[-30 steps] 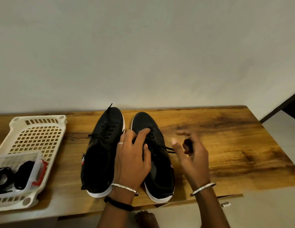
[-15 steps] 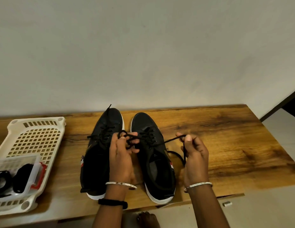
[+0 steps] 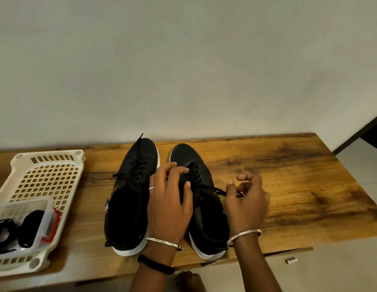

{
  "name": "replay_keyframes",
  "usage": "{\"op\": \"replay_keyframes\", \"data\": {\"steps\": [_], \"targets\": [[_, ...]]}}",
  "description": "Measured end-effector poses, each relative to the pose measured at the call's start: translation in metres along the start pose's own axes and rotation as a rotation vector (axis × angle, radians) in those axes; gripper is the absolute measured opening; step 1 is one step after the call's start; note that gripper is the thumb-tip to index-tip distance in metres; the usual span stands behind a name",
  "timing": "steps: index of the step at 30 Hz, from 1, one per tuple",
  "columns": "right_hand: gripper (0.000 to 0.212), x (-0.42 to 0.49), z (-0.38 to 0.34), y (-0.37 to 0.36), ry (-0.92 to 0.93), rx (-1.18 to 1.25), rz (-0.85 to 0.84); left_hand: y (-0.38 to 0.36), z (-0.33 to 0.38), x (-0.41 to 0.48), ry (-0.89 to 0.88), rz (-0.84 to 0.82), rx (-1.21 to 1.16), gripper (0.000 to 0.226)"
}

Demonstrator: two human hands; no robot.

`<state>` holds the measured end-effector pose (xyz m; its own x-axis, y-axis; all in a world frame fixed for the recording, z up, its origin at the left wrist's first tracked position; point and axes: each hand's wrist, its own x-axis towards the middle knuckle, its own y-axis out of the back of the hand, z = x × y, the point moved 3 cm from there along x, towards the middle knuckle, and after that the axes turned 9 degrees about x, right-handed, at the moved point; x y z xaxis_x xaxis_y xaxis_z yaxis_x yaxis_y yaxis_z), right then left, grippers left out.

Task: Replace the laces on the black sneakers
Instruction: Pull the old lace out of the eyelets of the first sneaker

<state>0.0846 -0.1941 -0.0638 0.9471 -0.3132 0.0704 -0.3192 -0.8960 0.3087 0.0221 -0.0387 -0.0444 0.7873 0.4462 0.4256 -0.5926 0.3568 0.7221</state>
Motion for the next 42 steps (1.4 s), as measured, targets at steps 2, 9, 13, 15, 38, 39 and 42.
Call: {"op": "replay_keyframes", "data": {"steps": [2, 9, 13, 15, 38, 39, 42], "targets": [[0.017, -0.002, -0.012, 0.002, 0.27, -0.229, 0.067, -0.002, 0.003, -0.003, -0.024, 0.016, 0.129, 0.032], [0.019, -0.007, -0.021, -0.013, 0.555, -0.076, -0.544, 0.001, 0.0, -0.003, -0.002, 0.064, 0.279, 0.02], [0.013, -0.007, -0.024, -0.013, 0.484, -0.138, -0.539, 0.004, -0.001, -0.003, -0.023, 0.103, 0.28, 0.017], [0.011, -0.009, -0.029, -0.014, 0.455, -0.191, -0.543, 0.003, -0.002, -0.004, -0.047, 0.067, 0.22, 0.015], [0.01, -0.002, -0.026, -0.013, 0.468, -0.113, -0.502, 0.001, -0.005, -0.005, -0.092, -0.106, 0.012, 0.022], [0.012, -0.003, -0.027, -0.013, 0.503, -0.136, -0.528, 0.001, -0.004, -0.005, -0.089, -0.098, 0.006, 0.021], [0.012, -0.001, -0.03, -0.012, 0.545, -0.2, -0.583, 0.0, -0.004, -0.005, -0.068, -0.077, -0.031, 0.017]]}}
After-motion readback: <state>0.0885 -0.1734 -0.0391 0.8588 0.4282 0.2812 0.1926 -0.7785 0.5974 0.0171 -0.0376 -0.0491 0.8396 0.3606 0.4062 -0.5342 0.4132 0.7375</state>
